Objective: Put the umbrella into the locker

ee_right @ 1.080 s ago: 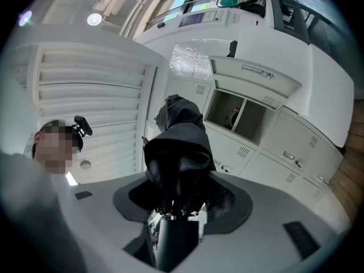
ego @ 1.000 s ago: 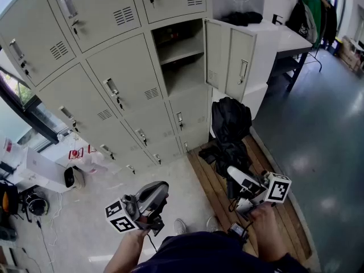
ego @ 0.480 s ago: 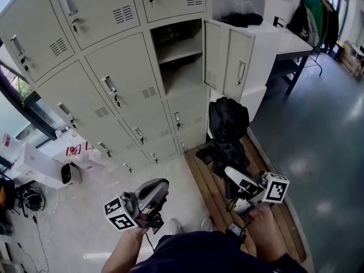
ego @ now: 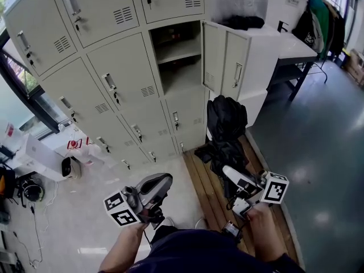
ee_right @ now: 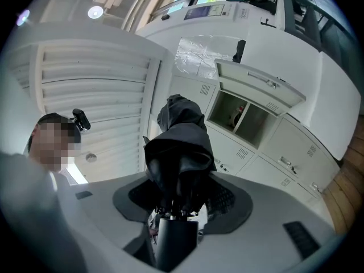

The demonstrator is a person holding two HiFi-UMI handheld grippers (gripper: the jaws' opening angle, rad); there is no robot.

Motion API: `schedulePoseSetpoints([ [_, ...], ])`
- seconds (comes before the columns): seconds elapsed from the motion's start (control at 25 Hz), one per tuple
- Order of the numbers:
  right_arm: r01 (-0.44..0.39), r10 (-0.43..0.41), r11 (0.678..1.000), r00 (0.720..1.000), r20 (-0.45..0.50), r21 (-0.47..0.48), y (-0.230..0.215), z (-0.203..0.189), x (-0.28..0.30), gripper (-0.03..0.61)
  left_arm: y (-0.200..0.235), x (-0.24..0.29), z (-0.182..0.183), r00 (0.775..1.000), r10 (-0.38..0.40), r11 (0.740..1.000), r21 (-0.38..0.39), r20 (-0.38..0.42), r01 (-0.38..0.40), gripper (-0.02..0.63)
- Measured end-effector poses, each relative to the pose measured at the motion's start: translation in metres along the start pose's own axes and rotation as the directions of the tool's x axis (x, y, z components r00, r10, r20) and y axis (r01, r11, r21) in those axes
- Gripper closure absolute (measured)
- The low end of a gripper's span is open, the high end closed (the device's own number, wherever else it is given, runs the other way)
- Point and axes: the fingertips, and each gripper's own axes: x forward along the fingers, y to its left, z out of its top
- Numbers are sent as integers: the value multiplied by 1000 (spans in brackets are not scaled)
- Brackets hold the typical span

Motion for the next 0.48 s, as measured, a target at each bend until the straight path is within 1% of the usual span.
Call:
schedulePoseSetpoints([
  [0.12, -3, 3, 1000, 1000, -4, -12, -1, 4, -3, 368, -2, 6, -1, 1000, 19, 1000, 25, -9, -19, 614],
  [0.28, -6, 6, 1000, 1000, 1, -22, -1, 10, -7, 367, 0, 13, -2, 1000, 25, 999, 32, -18, -24, 614],
  [0.48, 28, -27, 998, 1000, 14, -56, -6, 23, -9, 367, 5, 21, 0, 999, 36, 998, 49, -37, -34, 614],
])
